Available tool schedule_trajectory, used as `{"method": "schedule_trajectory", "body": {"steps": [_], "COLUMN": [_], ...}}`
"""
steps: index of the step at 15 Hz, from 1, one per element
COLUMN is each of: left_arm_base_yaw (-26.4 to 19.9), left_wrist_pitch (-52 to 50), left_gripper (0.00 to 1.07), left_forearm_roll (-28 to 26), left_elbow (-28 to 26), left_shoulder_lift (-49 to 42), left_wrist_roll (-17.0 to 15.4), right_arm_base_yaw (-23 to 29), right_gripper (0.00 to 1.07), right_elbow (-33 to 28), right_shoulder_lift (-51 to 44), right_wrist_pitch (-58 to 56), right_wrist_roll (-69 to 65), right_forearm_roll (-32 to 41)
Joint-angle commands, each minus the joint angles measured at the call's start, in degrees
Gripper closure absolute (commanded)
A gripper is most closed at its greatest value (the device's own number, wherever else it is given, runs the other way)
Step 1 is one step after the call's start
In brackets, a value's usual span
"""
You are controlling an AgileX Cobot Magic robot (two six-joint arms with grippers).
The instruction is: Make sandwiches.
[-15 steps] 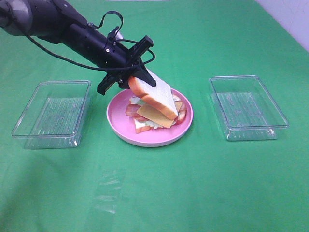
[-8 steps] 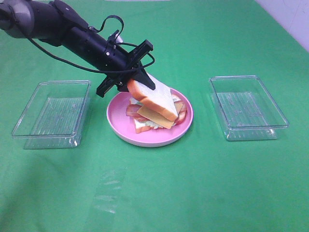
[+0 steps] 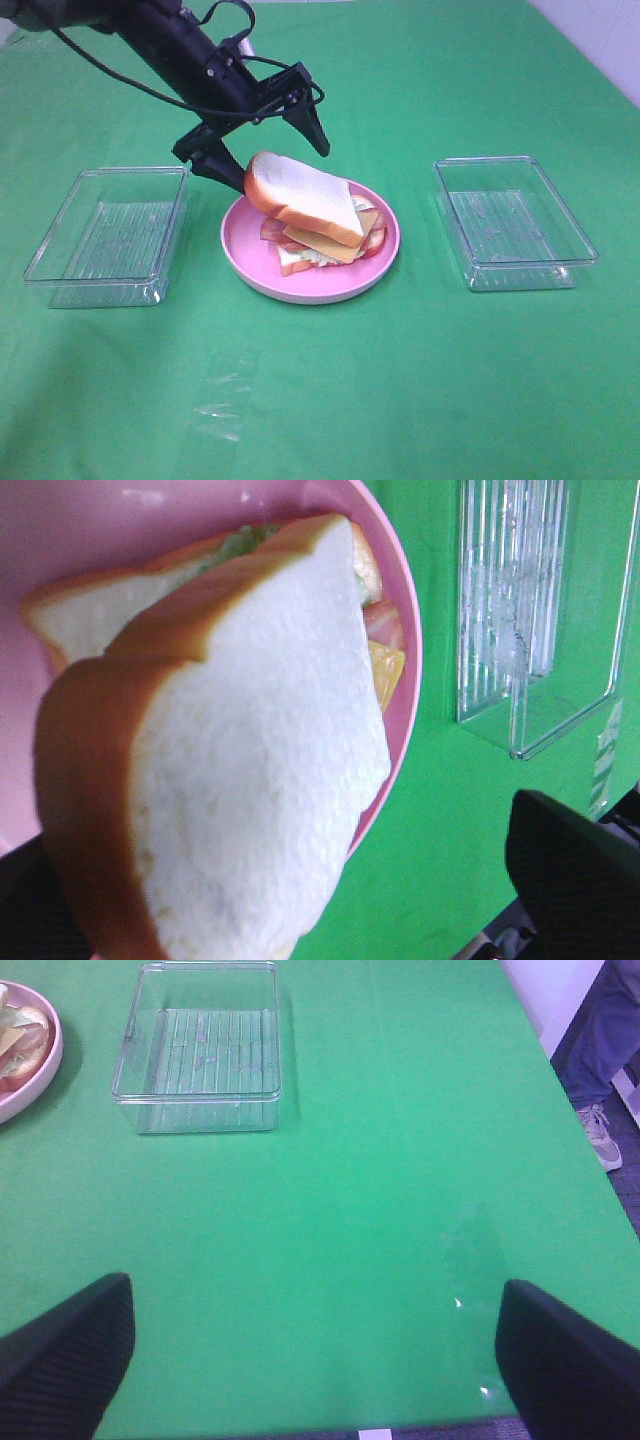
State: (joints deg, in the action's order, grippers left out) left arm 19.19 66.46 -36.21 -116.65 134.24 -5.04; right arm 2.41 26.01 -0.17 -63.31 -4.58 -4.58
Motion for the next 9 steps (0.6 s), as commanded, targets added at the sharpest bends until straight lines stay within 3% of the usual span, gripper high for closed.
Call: {"method": "schedule_trajectory", "body": {"steps": [1,4,6,9], "left_arm_base_yaw": [0.34,0.34,-0.4,-4.7], "left_wrist_pitch": [9.28,9.05,9.05,9.05], "left_gripper": [0.12,0.12,0.12,0.12], "left_forearm_roll": [10.43,25.1,31.0,32.2], "left_elbow": [-8.48,-9.51,-7.05,1.49], "left_shoulder_lift": [-0.23,-7.79,-12.49,-21.66], "left_wrist_roll": [-4.35,-4.58,-4.47,-3.27], "right_arm_base_yaw": [-0.23,-0.23,-0.23,-0.23], "right_gripper": [0.12,0.12,0.12,0.12], "right_elbow": [-0.23,-0.23,-0.23,-0.23], "right_shoulder_lift": [-1.55,-1.55,-1.55,-1.55], "right_wrist_pitch": [0.23,0.23,0.23,0.23], "right_wrist_roll": [0.46,0.46,0.46,0.46], "right_forearm_roll": [0.0,0.06,0.06,0.06]}}
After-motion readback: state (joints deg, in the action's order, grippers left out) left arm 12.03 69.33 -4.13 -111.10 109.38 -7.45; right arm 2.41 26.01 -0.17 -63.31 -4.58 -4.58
